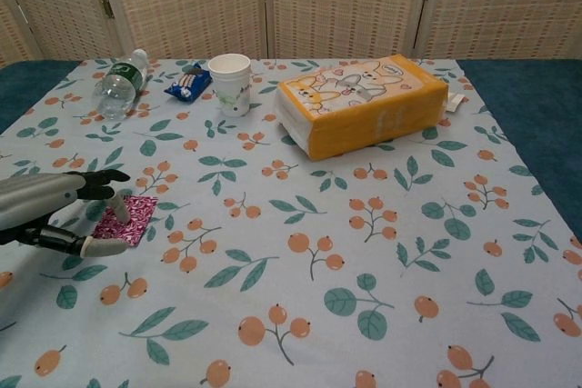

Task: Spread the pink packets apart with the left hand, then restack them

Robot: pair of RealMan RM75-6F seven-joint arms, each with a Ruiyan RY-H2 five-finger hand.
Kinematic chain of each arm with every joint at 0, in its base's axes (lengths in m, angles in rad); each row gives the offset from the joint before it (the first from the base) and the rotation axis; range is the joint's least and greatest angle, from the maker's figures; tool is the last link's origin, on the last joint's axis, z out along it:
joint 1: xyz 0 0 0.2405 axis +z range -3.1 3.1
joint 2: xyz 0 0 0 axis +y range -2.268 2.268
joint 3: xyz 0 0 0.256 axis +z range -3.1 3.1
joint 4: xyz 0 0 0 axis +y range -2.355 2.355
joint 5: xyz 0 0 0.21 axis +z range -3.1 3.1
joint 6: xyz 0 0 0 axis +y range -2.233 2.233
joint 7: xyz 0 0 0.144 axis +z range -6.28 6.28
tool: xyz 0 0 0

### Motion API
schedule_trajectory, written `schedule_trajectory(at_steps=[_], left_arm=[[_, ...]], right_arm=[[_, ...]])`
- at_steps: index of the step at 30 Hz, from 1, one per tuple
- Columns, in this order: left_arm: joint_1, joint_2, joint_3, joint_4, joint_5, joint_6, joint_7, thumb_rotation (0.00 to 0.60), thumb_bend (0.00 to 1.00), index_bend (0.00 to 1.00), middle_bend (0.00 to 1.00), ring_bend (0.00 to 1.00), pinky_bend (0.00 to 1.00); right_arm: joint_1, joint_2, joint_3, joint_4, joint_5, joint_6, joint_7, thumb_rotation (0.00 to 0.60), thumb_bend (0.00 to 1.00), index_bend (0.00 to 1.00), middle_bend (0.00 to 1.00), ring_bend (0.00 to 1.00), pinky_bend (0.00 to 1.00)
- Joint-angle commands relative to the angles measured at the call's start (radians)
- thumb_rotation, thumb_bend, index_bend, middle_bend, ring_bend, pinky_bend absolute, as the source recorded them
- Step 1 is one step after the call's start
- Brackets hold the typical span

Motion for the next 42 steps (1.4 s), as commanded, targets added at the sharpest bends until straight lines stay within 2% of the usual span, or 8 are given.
schedule_trajectory(at_steps=[1, 11, 19, 27, 42], left_arm=[[-0.010, -0.010, -0.002, -0.007, -0.005, -0.004, 0.020, 0.208, 0.14, 0.33, 0.03, 0.00, 0.00], [-0.025, -0.007, -0.015, -0.054, -0.006, 0.021, 0.056, 0.206, 0.14, 0.33, 0.03, 0.00, 0.00], [-0.013, 0.016, -0.007, -0.020, -0.043, 0.012, 0.041, 0.208, 0.15, 0.33, 0.03, 0.00, 0.00], [-0.017, -0.011, 0.004, 0.011, -0.052, -0.002, 0.043, 0.207, 0.15, 0.33, 0.03, 0.00, 0.00], [-0.059, -0.055, -0.011, -0.010, -0.073, -0.012, 0.126, 0.207, 0.15, 0.34, 0.03, 0.00, 0.00]], right_arm=[[-0.002, 0.001, -0.001, 0.000, 0.000, 0.003, 0.002, 0.600, 0.39, 0.04, 0.03, 0.00, 0.00], [-0.013, 0.001, -0.002, 0.006, 0.001, 0.014, 0.012, 0.600, 0.39, 0.04, 0.03, 0.00, 0.00], [-0.009, -0.005, 0.000, 0.017, 0.004, 0.003, 0.023, 0.600, 0.39, 0.04, 0.03, 0.00, 0.00], [-0.010, -0.004, 0.001, 0.021, 0.006, 0.002, 0.028, 0.600, 0.39, 0.04, 0.03, 0.00, 0.00], [-0.024, -0.002, 0.000, 0.022, 0.011, 0.016, 0.032, 0.600, 0.39, 0.04, 0.03, 0.00, 0.00]])
